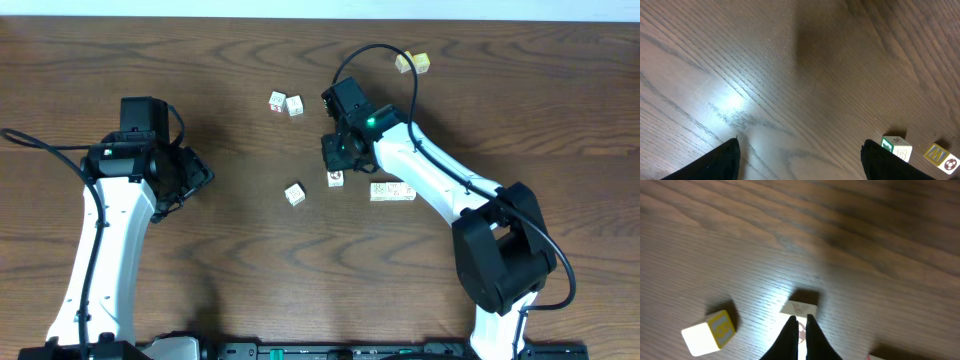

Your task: Lift 5 blocks

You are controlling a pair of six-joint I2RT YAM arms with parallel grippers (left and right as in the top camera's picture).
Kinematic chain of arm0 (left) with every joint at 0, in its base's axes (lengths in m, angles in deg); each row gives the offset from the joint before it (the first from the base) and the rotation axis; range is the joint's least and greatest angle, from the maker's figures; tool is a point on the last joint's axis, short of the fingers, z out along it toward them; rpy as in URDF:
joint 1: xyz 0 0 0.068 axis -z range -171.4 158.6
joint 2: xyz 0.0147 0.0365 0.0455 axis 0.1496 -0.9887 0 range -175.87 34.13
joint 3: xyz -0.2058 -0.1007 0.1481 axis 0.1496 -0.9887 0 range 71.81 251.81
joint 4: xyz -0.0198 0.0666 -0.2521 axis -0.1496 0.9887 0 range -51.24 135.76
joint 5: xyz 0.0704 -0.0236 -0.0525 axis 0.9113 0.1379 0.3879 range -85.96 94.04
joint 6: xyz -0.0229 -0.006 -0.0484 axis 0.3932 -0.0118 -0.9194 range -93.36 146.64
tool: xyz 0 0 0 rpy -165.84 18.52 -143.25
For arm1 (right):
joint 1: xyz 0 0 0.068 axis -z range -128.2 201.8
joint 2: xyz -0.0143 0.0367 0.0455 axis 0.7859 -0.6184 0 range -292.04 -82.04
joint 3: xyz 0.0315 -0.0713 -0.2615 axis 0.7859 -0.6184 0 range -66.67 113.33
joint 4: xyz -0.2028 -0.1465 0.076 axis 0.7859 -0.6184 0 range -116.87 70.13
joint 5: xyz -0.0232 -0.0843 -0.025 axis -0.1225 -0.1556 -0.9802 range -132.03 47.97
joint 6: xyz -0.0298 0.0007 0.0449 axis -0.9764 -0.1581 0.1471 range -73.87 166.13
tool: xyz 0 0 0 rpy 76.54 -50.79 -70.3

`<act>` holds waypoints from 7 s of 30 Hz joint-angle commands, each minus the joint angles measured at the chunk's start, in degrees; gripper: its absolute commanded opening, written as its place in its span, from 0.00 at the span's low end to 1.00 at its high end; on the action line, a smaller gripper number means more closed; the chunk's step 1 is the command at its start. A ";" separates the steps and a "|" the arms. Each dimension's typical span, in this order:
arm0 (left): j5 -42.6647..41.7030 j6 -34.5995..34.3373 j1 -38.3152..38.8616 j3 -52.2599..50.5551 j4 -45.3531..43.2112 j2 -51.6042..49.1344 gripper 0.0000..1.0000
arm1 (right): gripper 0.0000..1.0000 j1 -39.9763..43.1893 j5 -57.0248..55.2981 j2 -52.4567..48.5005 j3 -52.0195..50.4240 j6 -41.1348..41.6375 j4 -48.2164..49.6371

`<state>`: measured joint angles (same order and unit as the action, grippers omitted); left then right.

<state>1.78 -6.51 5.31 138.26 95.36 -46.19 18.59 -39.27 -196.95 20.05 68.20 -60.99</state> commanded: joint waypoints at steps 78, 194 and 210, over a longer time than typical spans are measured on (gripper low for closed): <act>0.31 0.33 -0.24 1.01 0.15 0.57 0.78 | 0.01 -3.13 -15.39 -7.26 8.07 0.26 -2.97; 0.28 0.33 -0.24 1.01 0.15 0.57 0.78 | 0.01 -5.07 -10.51 -5.86 1.86 -5.35 -22.95; 0.28 0.33 -0.24 1.01 0.15 0.57 0.78 | 0.01 -3.15 -10.40 -5.86 1.86 -5.33 -22.99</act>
<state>1.78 -6.51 5.31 138.26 95.34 -46.19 15.07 -48.76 -203.99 22.34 62.08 -83.87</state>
